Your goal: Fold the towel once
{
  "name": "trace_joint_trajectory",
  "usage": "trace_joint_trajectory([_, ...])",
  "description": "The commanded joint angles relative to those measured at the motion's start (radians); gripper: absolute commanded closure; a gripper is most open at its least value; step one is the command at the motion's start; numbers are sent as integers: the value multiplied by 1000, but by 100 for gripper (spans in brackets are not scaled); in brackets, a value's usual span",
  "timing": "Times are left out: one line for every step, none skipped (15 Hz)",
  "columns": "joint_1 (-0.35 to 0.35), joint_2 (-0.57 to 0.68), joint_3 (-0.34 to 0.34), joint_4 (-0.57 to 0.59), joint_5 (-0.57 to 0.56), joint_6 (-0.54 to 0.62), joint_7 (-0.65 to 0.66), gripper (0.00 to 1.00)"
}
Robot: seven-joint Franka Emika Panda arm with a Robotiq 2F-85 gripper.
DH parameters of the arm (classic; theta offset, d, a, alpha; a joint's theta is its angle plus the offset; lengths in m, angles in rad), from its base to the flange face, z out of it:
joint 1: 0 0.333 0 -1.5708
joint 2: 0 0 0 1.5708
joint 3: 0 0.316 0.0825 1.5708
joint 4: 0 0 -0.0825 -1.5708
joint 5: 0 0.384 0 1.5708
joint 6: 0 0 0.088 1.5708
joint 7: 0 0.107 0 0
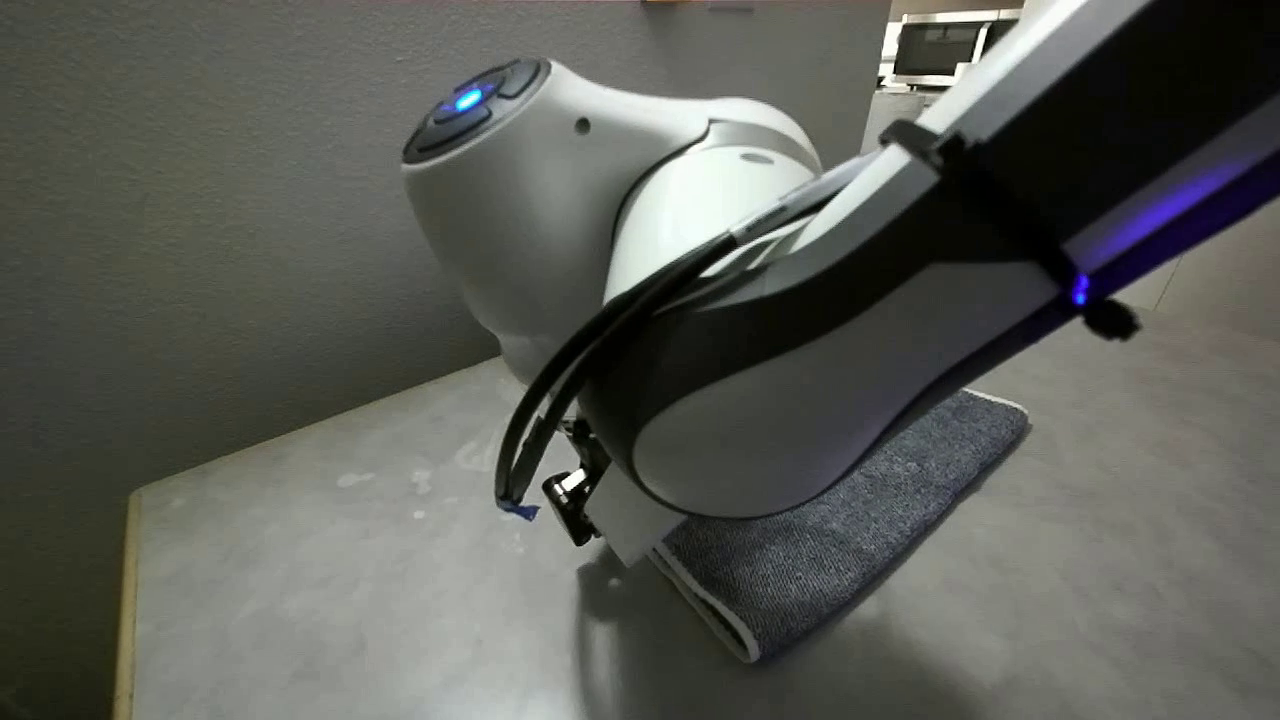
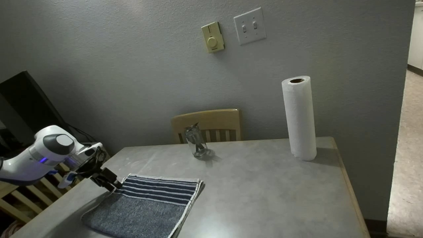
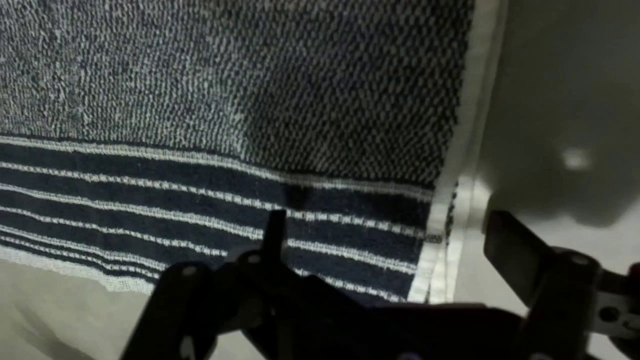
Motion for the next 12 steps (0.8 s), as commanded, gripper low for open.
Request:
trace_joint_trajectory([23,-21,-19,-37,-29,-37,39,0])
trace_joint_trajectory([25,-22,-20,-40,-30,-45,44,0])
trace_joint_trajectory([27,-23,-20,-45,-31,-58,47,0])
trace_joint_trajectory([28,-25,-19,-48,-33,-67,48,0])
trace_joint_trajectory([30,-26,-19,-49,-34,-86,47,0])
trace_joint_trajectory([31,-27,-17,-49,-35,-106,44,0])
trace_joint_trajectory([33,-29,-17,-48,-37,-136,41,0])
trace_joint_trajectory([33,-30,-15,-48,-40,-159,38,0])
trace_joint_trajectory([34,-31,-14,-44,-45,-188,35,0])
trace_joint_trajectory([34,-30,-11,-43,-51,-205,33,0])
trace_joint_trajectory([34,-28,-9,-38,-57,-221,31,0])
trace_joint_trajectory([32,-25,-7,-33,-63,-233,27,0])
